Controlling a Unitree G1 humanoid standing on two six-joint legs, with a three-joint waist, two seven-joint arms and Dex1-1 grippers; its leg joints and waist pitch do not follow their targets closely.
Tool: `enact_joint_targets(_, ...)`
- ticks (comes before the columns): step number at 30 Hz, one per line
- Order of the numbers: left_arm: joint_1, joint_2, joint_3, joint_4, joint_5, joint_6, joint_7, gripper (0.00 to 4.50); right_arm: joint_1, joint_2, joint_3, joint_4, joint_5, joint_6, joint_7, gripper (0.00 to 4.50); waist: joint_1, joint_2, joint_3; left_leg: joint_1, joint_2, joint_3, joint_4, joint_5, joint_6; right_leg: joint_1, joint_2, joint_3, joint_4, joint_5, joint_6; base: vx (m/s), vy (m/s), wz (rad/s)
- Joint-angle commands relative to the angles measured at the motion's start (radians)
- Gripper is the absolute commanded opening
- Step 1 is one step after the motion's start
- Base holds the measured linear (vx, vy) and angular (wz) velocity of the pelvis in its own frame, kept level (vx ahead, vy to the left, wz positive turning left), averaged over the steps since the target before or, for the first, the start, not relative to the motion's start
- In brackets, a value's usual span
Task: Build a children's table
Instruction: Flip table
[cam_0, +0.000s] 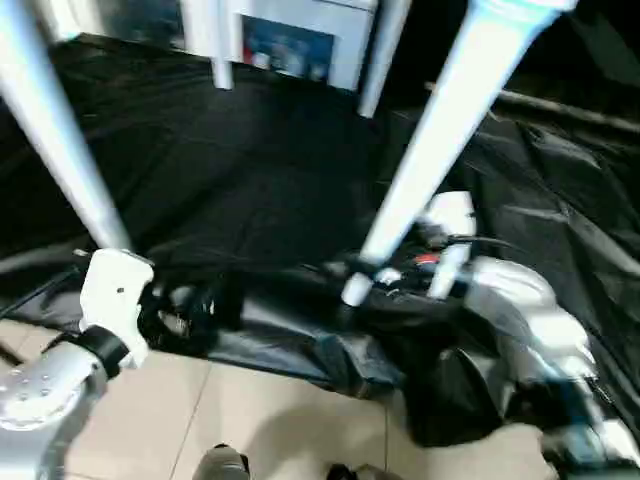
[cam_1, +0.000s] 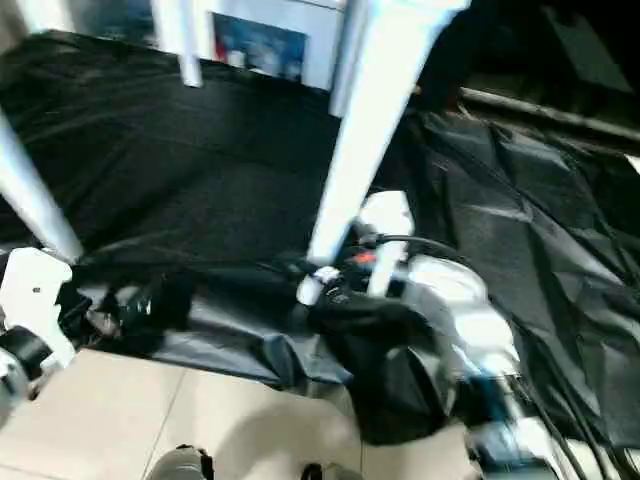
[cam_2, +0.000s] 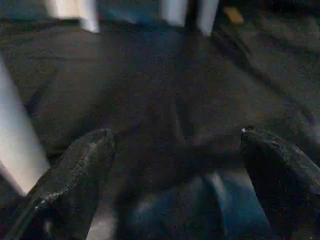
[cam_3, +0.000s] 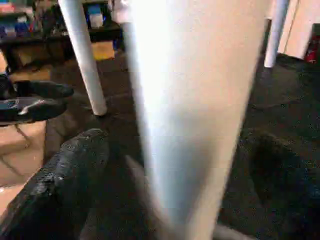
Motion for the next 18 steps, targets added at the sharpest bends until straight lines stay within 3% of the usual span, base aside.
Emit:
enact_joint_targets(1, 0.018, -0.03, -0.02, -0.028, 0.004, -0.029, 0.047, 4.44, 0.044, -0.02, -0.044, -0.095, 0.027, 0.023, -0.031, 4.5, 0.002, 0.03, -0.074, 0.024, 0.045, -0.024, -0.087, -0.357, -0.034, 0.033, -0.077, 0.044, -0.083, -0.313, -0.127, 0.0, 0.0, 0.0)
enact_joint_targets(2, 0.039, -0.057, -0.039, -0.033, 0.032, -0.062, 0.081, 4.44, 0.094, -0.013, -0.073, -0.158, 0.04, 0.023, -0.068, 4.5, 0.004, 0.036, -0.074, 0.026, 0.046, -0.026, -0.087, -0.371, -0.036, 0.031, -0.077, 0.044, -0.084, -0.331, -0.122, 0.0, 0.0, 0.0)
enact_joint_targets(3, 0.043, -0.061, -0.042, -0.034, 0.036, -0.067, 0.086, 4.44, 0.104, -0.011, -0.078, -0.171, 0.043, 0.025, -0.077, 4.5, 0.005, 0.03, -0.073, 0.025, 0.047, -0.026, -0.087, -0.384, -0.033, 0.03, -0.08, 0.046, -0.092, -0.367, -0.102, 0.0, 0.0, 0.0)
enact_joint_targets(5, 0.074, -0.093, -0.054, -0.046, 0.058, -0.1, 0.126, 4.44, 0.186, 0.016, -0.111, -0.262, 0.012, 0.004, -0.167, 4.5, 0.005, 0.033, -0.072, 0.028, 0.043, -0.028, -0.088, -0.413, -0.033, 0.026, -0.08, 0.045, -0.102, -0.455, -0.072, 0.0, 0.0, 0.0)
enact_joint_targets(6, 0.074, -0.093, -0.054, -0.046, 0.058, -0.1, 0.126, 4.44, 0.186, 0.016, -0.111, -0.262, 0.012, 0.004, -0.167, 4.5, 0.005, 0.035, -0.072, 0.029, 0.042, -0.028, -0.087, -0.422, -0.034, 0.025, -0.081, 0.045, -0.105, -0.489, -0.062, 0.0, 0.0, 0.0)
enact_joint_targets(7, 0.089, -0.132, -0.054, -0.058, 0.072, -0.116, 0.163, 4.44, 0.244, 0.08, -0.161, -0.31, -0.066, -0.04, -0.307, 4.5, 0.0, 0.037, -0.071, 0.025, 0.042, -0.029, -0.087, -0.429, -0.047, 0.019, -0.084, 0.045, -0.12, -0.569, -0.029, 0.0, 0.0, 0.0)
enact_joint_targets(8, 0.094, -0.15, -0.052, -0.06, 0.083, -0.135, 0.18, 4.44, 0.263, 0.11, -0.188, -0.324, -0.097, -0.046, -0.374, 4.5, 0.002, 0.041, -0.075, 0.028, 0.038, -0.031, -0.084, -0.437, -0.049, 0.018, -0.085, 0.041, -0.118, -0.586, -0.026, 0.0, 0.0, 0.0)
enact_joint_targets(9, 0.104, -0.171, -0.06, -0.053, 0.128, -0.198, 0.213, 4.44, 0.291, 0.137, -0.211, -0.346, -0.139, -0.055, -0.45, 4.5, -0.002, 0.047, -0.071, 0.03, 0.037, -0.035, -0.086, -0.457, -0.053, 0.013, -0.082, 0.038, -0.129, -0.629, -0.006, 0.0, 0.0, 0.0)
enact_joint_targets(10, 0.115, -0.183, -0.07, -0.037, 0.167, -0.24, 0.242, 4.44, 0.317, 0.154, -0.215, -0.361, -0.198, -0.067, -0.512, 4.5, -0.007, 0.053, -0.071, 0.034, 0.035, -0.037, -0.084, -0.488, -0.06, 0.009, -0.08, 0.034, -0.134, -0.66, 0.012, 0.0, 0.0, 0.0)
enact_joint_targets(12, 0.123, -0.186, -0.079, -0.023, 0.187, -0.25, 0.258, 4.44, 0.333, 0.164, -0.208, -0.373, -0.232, -0.07, -0.545, 4.5, -0.013, 0.047, -0.07, 0.035, 0.031, -0.039, -0.082, -0.518, -0.063, 0.011, -0.075, 0.026, -0.142, -0.702, 0.035, 0.0, 0.0, 0.0)
enact_joint_targets(13, 0.132, -0.189, -0.091, -0.008, 0.206, -0.258, 0.274, 4.44, 0.35, 0.176, -0.198, -0.391, -0.242, -0.061, -0.571, 4.5, -0.023, 0.058, -0.07, 0.046, 0.024, -0.043, -0.077, -0.563, -0.06, 0.008, -0.073, 0.01, -0.159, -0.753, 0.054, 0.0, 0.0, 0.0)
enact_joint_targets(14, 0.136, -0.19, -0.099, 0.001, 0.224, -0.274, 0.287, 4.44, 0.363, 0.178, -0.183, -0.402, -0.269, -0.049, -0.591, 4.5, -0.028, 0.063, -0.069, 0.049, 0.026, -0.048, -0.079, -0.581, -0.059, 0.012, -0.072, 0.001, -0.163, -0.747, 0.051, 0.0, 0.0, 0.0)
enact_joint_targets(16, 0.137, -0.181, -0.121, 0.021, 0.272, -0.286, 0.318, 4.44, 0.394, 0.181, -0.149, -0.428, -0.293, -0.028, -0.624, 4.5, -0.053, 0.079, -0.061, 0.038, 0.042, -0.07, -0.11, -0.695, -0.063, 0.045, -0.059, -0.036, -0.161, -0.678, 0.044, 0.0, 0.0, 0.0)
enact_joint_targets(17, 0.135, -0.176, -0.126, 0.029, 0.285, -0.283, 0.326, 4.44, 0.405, 0.186, -0.137, -0.436, -0.3, -0.026, -0.632, 4.5, -0.055, 0.083, -0.061, 0.035, 0.051, -0.075, -0.123, -0.744, -0.063, 0.056, -0.056, -0.04, -0.148, -0.646, 0.034, 0.0, 0.0, 0.0)
enact_joint_targets(18, 0.133, -0.173, -0.129, 0.035, 0.293, -0.279, 0.33, 4.44, 0.412, 0.19, -0.131, -0.441, -0.301, -0.026, -0.635, 4.5, -0.056, 0.085, -0.061, 0.023, 0.06, -0.08, -0.136, -0.778, -0.064, 0.071, -0.056, -0.035, -0.12, -0.602, 0.023, 0.0, 0.0, 0.0)
